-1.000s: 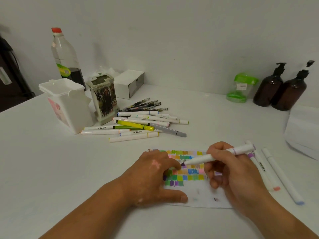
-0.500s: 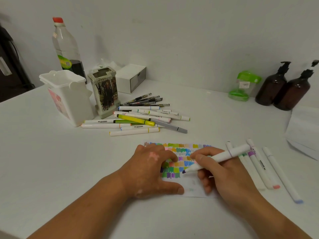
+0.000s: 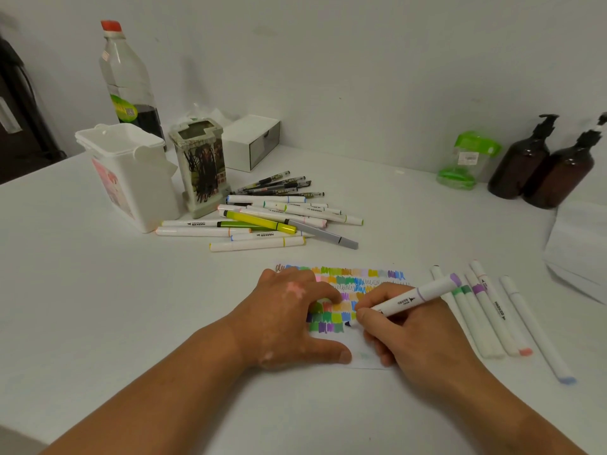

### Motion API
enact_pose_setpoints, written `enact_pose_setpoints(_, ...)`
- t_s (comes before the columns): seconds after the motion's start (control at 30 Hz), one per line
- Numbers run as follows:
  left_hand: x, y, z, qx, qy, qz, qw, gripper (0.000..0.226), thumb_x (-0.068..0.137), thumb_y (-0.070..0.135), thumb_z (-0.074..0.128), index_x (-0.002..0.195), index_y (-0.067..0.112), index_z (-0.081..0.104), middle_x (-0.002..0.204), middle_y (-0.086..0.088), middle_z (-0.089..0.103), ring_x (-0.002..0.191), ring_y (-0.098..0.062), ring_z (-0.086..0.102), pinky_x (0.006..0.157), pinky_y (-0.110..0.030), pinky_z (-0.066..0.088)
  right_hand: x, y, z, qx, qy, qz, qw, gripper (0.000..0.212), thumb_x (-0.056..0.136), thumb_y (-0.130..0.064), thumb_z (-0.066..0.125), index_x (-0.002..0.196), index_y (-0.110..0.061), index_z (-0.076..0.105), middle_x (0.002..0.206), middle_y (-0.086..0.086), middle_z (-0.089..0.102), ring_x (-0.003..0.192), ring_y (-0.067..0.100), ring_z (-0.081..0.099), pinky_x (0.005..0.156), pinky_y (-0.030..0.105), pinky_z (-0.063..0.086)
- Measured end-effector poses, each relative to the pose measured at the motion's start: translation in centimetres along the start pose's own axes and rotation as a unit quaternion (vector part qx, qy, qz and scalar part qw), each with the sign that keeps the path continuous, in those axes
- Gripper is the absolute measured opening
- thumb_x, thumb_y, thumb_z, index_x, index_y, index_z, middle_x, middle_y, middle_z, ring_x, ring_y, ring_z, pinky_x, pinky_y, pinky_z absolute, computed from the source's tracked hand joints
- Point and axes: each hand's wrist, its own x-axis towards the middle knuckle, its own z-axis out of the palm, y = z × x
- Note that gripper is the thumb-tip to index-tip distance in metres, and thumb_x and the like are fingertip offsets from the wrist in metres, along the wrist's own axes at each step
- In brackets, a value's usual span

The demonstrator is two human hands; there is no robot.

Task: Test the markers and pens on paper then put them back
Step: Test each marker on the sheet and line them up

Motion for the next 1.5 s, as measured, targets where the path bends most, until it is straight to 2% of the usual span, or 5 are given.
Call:
enact_pose_setpoints(0.27,0.09,-0.04,0.1,0.002,-0.004,0.0,1.0,0.083,0.064,0.091,0.053,0.132,0.045,0.05,0.102,0.023,0.043,0.095,-0.005,0.04,0.088,-0.028,0.03,0.08,-0.16,-0.36,-0.068,-0.022,-0.02,0.997,0.02,0.086,-0.02,0.075,0.075,-0.036,0.072,0.055,-0.01,0.064,0.047,0.003,0.056,0.045,0.012,0.041)
enact_pose_setpoints(0.73,0.08,-0.03,-0.07,0.004,-0.01,-0.004,1.0,0.083,0.064,0.09,0.055,0.133,0.044,0.05,0.106,0.022,0.046,0.097,-0.006,0.042,0.092,-0.03,0.034,0.23,0.07,-0.45,-0.056,-0.029,-0.013,0.998,0.017,0.088,-0.025,0.073,0.077,-0.038,0.072,0.058,-0.01,0.065,0.047,0.004,0.057,0.047,0.016,0.045)
enact_pose_setpoints(1.03,0.17,0.0,-0.01,-0.001,-0.013,-0.008,1.0,0.082,0.063,0.09,0.056,0.132,0.045,0.05,0.107,0.021,0.049,0.098,-0.007,0.044,0.092,-0.028,0.032,0.15,-0.07,-0.36,-0.062,-0.02,-0.021,0.998,0.015,0.089,-0.022,0.074,0.077,-0.031,0.073,0.057,-0.016,0.064,0.049,0.001,0.058,0.046,0.01,0.042)
enact_pose_setpoints(1.27,0.21,-0.15,0.13,-0.004,-0.014,-0.012,1.0,0.084,0.062,0.092,0.055,0.133,0.046,0.05,0.113,0.02,0.053,0.101,-0.006,0.044,0.095,-0.03,0.035,0.28,0.11,-0.42,-0.061,-0.008,-0.007,0.998,0.013,0.09,-0.024,0.073,0.078,-0.029,0.072,0.059,-0.015,0.065,0.048,0.001,0.059,0.045,0.01,0.042)
enact_pose_setpoints(1.5,0.15,-0.11,0.07,0.0,-0.01,-0.01,1.0,0.083,0.062,0.09,0.056,0.132,0.046,0.051,0.103,0.022,0.045,0.098,-0.006,0.042,0.094,-0.029,0.033,0.39,0.4,-0.57,-0.065,0.002,-0.011,0.998,0.012,0.087,-0.028,0.073,0.077,-0.034,0.071,0.06,-0.008,0.066,0.047,0.004,0.057,0.046,0.014,0.043)
